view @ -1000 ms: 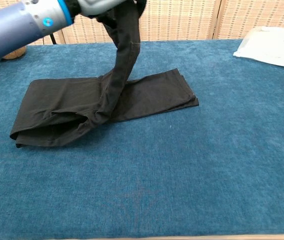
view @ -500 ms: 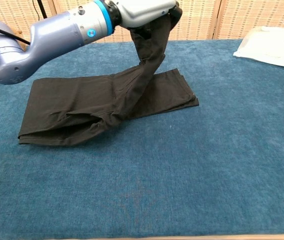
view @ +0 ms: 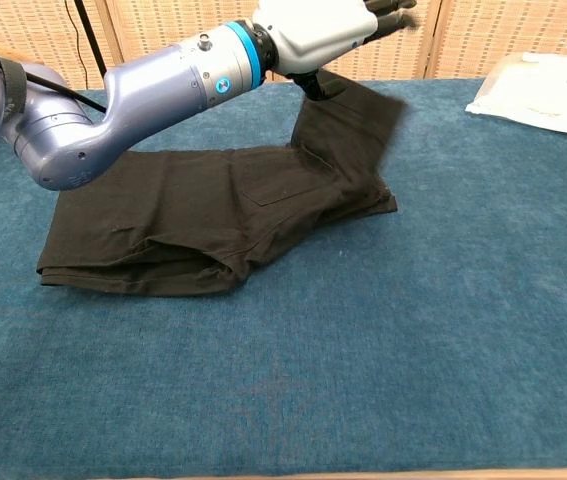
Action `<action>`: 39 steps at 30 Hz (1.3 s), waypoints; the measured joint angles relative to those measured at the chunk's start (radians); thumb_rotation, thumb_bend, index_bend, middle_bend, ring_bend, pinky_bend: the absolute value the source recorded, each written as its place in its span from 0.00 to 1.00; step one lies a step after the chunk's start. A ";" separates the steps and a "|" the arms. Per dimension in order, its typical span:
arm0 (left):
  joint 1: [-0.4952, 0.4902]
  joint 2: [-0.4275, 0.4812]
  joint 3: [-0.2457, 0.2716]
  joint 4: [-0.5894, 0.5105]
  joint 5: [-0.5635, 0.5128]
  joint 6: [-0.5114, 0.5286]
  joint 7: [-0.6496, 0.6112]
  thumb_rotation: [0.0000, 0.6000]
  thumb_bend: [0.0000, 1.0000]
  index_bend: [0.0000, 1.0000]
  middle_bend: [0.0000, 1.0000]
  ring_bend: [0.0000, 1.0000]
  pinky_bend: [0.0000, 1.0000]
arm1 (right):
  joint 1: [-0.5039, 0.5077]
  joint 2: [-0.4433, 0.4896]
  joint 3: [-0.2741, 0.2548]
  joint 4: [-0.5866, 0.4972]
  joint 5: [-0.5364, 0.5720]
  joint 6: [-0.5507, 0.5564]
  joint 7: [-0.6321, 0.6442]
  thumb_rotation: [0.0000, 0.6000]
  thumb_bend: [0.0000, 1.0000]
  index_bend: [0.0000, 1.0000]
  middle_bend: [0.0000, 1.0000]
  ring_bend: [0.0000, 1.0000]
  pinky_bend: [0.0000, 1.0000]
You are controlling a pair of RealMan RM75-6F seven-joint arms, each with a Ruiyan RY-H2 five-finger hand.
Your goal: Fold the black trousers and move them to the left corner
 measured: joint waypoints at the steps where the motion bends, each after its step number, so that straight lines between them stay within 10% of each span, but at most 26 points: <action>1: -0.001 -0.001 -0.004 -0.003 -0.004 0.007 -0.005 1.00 0.31 0.00 0.00 0.00 0.27 | 0.001 0.000 -0.001 0.000 0.000 -0.001 -0.001 1.00 0.00 0.00 0.00 0.00 0.01; 15: 0.065 0.081 -0.023 -0.125 -0.041 0.124 -0.111 1.00 0.26 0.00 0.00 0.00 0.26 | 0.004 -0.003 -0.009 -0.008 -0.002 -0.010 -0.020 1.00 0.00 0.00 0.00 0.00 0.01; 29: 0.406 0.406 0.161 -0.442 0.053 0.367 -0.275 1.00 0.26 0.00 0.00 0.01 0.25 | 0.012 -0.020 -0.019 -0.005 0.002 -0.026 -0.064 1.00 0.00 0.00 0.00 0.00 0.01; 39: 0.578 0.494 0.253 -0.460 0.102 0.456 -0.361 1.00 0.27 0.10 0.05 0.06 0.25 | 0.019 -0.037 -0.027 -0.001 0.009 -0.041 -0.102 1.00 0.00 0.00 0.00 0.00 0.01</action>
